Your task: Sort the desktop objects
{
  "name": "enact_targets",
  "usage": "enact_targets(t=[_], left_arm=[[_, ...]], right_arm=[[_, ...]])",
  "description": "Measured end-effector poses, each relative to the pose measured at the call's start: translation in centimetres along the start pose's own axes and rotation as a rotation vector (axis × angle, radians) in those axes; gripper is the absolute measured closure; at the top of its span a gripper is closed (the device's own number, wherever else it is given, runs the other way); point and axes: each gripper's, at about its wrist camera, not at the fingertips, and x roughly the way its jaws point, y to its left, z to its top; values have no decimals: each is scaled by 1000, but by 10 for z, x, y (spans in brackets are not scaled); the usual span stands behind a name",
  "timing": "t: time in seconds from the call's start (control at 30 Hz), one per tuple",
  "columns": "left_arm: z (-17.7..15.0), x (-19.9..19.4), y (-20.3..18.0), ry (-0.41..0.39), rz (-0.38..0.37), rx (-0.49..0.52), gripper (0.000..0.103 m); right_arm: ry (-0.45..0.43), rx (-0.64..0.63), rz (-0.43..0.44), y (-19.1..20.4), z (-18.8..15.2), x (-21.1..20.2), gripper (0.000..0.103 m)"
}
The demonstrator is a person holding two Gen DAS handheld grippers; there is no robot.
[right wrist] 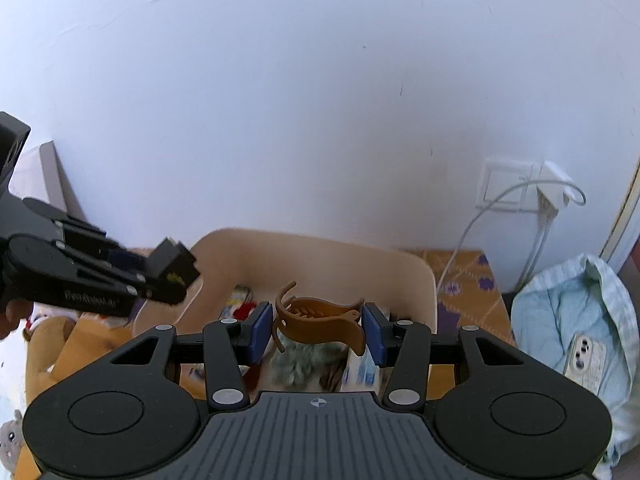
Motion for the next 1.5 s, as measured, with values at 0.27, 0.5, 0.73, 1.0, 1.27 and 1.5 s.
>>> enact_targets(t=[0.27,0.5,0.73,1.0,1.27,1.5], left_arm=[[7,50,-1,61,35,-44,71],[-3,90,1,123,77,-96,71],[-9,98,-3,107,132,-148,69],[-13,74,-8,24,194,-168,30],[-17,48,-7,-18,207,-231,29],[-33,11,-10,-40,196,-297,29]], right_arm=[[20,-8,-28,-12,9,47,58],[109,25,-35,-25,-5,86,58],[193,40,-34,-23,-22,109,45],[162,39,-37,-20,-21,88,0],[167,54,-6,-18,-14,74,0],[168,113,-10,-11,-18,56,0]])
